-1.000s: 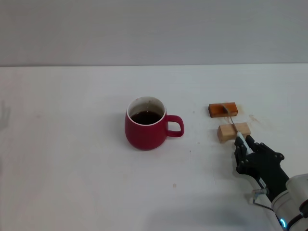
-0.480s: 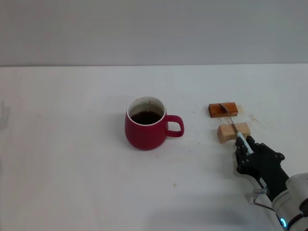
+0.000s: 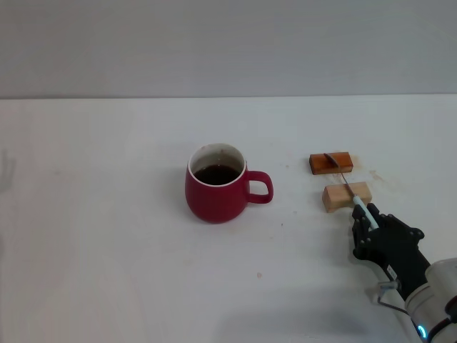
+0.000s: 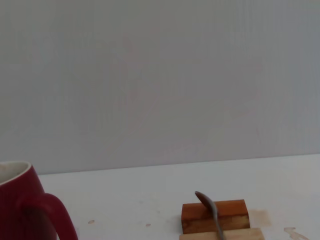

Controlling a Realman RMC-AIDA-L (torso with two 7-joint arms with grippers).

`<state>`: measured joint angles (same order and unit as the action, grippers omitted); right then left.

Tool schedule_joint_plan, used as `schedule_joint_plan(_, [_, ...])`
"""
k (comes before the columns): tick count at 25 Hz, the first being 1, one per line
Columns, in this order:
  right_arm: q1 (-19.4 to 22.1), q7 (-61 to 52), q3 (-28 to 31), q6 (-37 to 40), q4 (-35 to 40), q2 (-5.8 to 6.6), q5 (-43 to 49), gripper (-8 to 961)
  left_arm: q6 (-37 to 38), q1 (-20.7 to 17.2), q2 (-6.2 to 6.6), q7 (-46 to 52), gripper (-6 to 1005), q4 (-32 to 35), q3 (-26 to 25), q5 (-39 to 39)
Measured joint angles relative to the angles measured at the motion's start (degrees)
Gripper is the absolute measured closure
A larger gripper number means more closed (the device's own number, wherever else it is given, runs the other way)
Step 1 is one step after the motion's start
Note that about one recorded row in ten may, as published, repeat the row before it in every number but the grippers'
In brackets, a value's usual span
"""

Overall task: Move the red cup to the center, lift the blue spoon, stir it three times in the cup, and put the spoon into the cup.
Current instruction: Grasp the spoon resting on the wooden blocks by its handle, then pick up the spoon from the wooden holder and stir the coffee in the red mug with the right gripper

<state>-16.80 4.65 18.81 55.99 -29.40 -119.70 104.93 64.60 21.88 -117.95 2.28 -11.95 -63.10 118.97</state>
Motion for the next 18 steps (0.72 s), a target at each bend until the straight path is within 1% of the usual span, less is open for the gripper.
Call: schedule_joint_plan(18, [-0.38,0.30,-0.01,0.00,0.46,0.06,0.00,810,0.00,0.09,0.00,0.00,137,0.01,0.00,0.21])
